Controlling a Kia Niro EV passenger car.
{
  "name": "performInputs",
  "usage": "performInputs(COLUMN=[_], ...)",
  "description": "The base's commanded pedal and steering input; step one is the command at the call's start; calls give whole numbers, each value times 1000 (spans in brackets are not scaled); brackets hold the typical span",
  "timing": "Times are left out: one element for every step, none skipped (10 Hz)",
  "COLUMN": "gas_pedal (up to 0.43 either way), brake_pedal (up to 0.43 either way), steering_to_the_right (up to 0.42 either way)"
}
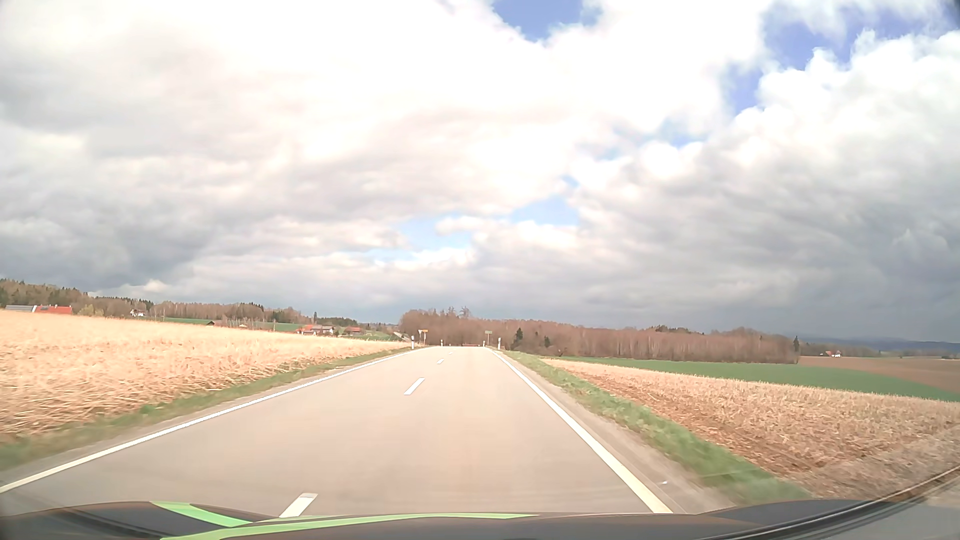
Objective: Follow the waypoints while adhering to traffic rules and regulations
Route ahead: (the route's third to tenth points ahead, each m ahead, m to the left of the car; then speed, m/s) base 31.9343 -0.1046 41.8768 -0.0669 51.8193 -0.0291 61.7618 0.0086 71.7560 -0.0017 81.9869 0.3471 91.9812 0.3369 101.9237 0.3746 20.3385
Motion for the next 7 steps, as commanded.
performInputs(gas_pedal=[177,177,177,177,177,177,177], brake_pedal=[0,0,0,0,0,0,0], steering_to_the_right=[-1,-1,-1,-1,-1,-1,-1])
